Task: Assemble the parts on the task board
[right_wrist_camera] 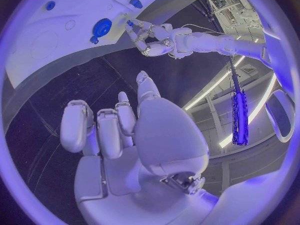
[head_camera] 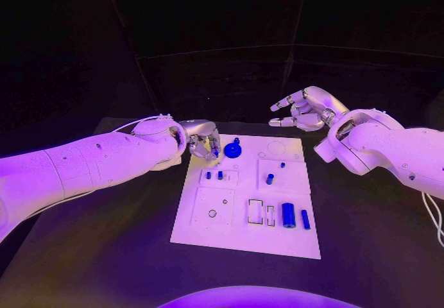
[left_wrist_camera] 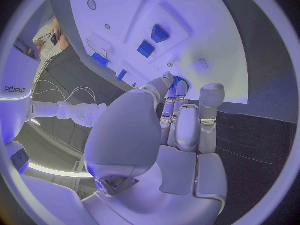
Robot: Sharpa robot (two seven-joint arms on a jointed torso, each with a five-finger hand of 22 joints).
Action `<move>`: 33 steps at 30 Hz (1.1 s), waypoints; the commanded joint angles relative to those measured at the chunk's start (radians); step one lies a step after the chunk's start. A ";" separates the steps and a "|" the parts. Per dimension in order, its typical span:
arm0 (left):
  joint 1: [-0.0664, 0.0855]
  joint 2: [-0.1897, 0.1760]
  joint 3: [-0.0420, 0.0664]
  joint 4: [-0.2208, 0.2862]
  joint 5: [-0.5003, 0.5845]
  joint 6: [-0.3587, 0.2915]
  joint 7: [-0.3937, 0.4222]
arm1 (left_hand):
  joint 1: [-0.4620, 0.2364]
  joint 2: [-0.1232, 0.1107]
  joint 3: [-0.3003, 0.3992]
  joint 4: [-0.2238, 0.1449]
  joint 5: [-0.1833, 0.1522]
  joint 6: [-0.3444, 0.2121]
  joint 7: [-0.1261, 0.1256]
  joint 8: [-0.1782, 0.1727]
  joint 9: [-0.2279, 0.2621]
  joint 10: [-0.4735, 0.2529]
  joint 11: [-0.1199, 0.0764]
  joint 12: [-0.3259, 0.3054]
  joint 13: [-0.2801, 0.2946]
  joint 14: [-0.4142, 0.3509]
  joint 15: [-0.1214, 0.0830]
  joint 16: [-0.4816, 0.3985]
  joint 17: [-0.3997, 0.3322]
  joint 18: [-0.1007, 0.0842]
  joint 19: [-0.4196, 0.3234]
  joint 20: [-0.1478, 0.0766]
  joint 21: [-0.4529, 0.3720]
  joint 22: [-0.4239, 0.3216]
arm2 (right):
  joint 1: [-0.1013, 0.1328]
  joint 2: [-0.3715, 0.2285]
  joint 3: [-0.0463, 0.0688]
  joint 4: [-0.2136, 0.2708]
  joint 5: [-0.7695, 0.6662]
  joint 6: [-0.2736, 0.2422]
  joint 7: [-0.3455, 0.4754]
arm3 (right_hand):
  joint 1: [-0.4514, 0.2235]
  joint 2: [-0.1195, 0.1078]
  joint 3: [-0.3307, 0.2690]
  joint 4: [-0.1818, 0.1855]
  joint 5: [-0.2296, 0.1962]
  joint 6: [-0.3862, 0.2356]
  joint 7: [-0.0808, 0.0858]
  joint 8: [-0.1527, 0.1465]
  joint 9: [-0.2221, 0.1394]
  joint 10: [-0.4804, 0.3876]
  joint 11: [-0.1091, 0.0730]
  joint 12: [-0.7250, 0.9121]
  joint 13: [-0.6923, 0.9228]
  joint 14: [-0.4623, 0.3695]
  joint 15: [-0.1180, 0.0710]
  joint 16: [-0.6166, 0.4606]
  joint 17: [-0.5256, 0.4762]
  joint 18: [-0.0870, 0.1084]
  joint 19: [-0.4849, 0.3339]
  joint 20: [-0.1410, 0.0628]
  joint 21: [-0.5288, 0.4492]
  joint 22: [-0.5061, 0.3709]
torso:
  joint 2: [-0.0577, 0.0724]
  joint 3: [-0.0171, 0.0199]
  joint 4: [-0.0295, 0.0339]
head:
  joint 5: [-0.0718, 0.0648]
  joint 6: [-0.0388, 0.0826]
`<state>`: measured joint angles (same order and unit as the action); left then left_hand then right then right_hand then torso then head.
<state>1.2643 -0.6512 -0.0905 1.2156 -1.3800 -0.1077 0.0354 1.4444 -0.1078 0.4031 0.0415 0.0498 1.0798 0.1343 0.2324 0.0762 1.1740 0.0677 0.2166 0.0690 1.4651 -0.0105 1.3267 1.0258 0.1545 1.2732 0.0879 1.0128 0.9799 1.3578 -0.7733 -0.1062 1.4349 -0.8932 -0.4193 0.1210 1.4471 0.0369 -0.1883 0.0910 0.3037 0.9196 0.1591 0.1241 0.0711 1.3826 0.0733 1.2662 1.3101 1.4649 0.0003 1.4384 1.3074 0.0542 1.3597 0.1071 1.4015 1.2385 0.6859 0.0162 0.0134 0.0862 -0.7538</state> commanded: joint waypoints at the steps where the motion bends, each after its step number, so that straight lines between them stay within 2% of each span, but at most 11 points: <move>1: -0.001 0.008 -0.001 -0.010 -0.001 0.016 -0.009 | -0.008 0.001 0.007 -0.002 0.000 0.007 0.000 -0.004 0.000 0.008 -0.001 -0.003 0.001 0.006 -0.003 -0.005 -0.002 -0.014 0.003 0.003 0.001 -0.001 | 0.002 0.002 0.001 0.000 -0.002 0.006 0.003 | 0.003 0.010 -0.008 0.000 -0.005 0.000 -0.001 0.005 -0.001 0.000 -0.004 0.001 0.000 0.054 -0.006 -0.005 0.025 0.020 -0.003 -0.003 -0.003 0.001 | 0.000 0.0000 -0.0004 | 0.002 -0.001; 8: -0.003 0.018 -0.017 -0.023 -0.001 0.028 -0.011 | -0.010 -0.001 0.007 -0.002 0.000 0.008 0.000 -0.005 0.000 0.009 -0.001 -0.005 0.001 0.005 -0.003 -0.007 -0.006 -0.013 0.001 0.003 -0.002 -0.004 | 0.002 0.004 0.001 0.001 -0.002 0.007 0.003 | 0.003 0.010 -0.008 0.000 -0.005 0.000 -0.001 0.005 -0.001 0.000 -0.004 0.001 0.000 0.054 -0.006 -0.005 0.025 0.020 -0.003 -0.003 -0.003 0.001 | 0.000 0.0003 -0.0010 | 0.002 -0.002; 14: -0.004 0.025 -0.023 -0.028 0.000 0.050 -0.008 | -0.020 -0.005 0.005 0.001 0.000 0.008 0.000 -0.009 0.000 0.011 0.000 -0.011 0.001 0.003 -0.003 -0.009 -0.013 -0.014 0.000 0.003 -0.002 -0.002 | 0.002 0.005 0.001 0.001 -0.002 0.007 0.003 | 0.003 0.010 -0.008 0.000 -0.005 0.000 -0.001 0.005 -0.001 0.000 -0.004 0.001 0.000 0.054 -0.006 -0.005 0.025 0.020 -0.003 -0.003 -0.003 0.001 | 0.000 0.0005 -0.0006 | 0.000 -0.004; 33: -0.005 0.033 -0.027 -0.028 0.000 0.055 -0.007 | -0.023 -0.007 0.005 0.002 0.000 0.009 0.000 -0.010 -0.001 0.012 0.000 -0.012 0.001 0.002 -0.003 -0.010 -0.015 -0.013 -0.001 0.003 -0.003 -0.002 | 0.002 0.006 0.001 0.001 -0.002 0.008 0.003 | 0.003 0.010 -0.008 0.000 -0.005 0.000 -0.001 0.005 -0.001 0.000 -0.004 0.001 0.000 0.054 -0.006 -0.005 0.025 0.020 -0.003 -0.003 -0.003 0.001 | 0.000 0.0006 -0.0006 | -0.001 -0.007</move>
<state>1.2592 -0.6205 -0.1174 1.1871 -1.3803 -0.0658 0.0295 1.4297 -0.1144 0.4058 0.0387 0.0500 1.0794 0.1341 0.2256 0.0762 1.1812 0.0678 0.2091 0.0689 1.4651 -0.0104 1.3205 1.0118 0.1546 1.2731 0.0879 1.0127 0.9770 1.3576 -0.7686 -0.1063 1.4349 -0.8933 -0.4172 0.1205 1.4502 0.0399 -0.1882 0.0910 0.3038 0.9196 0.1590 0.1240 0.0711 1.3806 0.0752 1.2664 1.3100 1.4649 0.0003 1.4384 1.3073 0.0542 1.3597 0.1071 1.4015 1.2385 0.6861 0.0167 0.0127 0.0844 -0.7610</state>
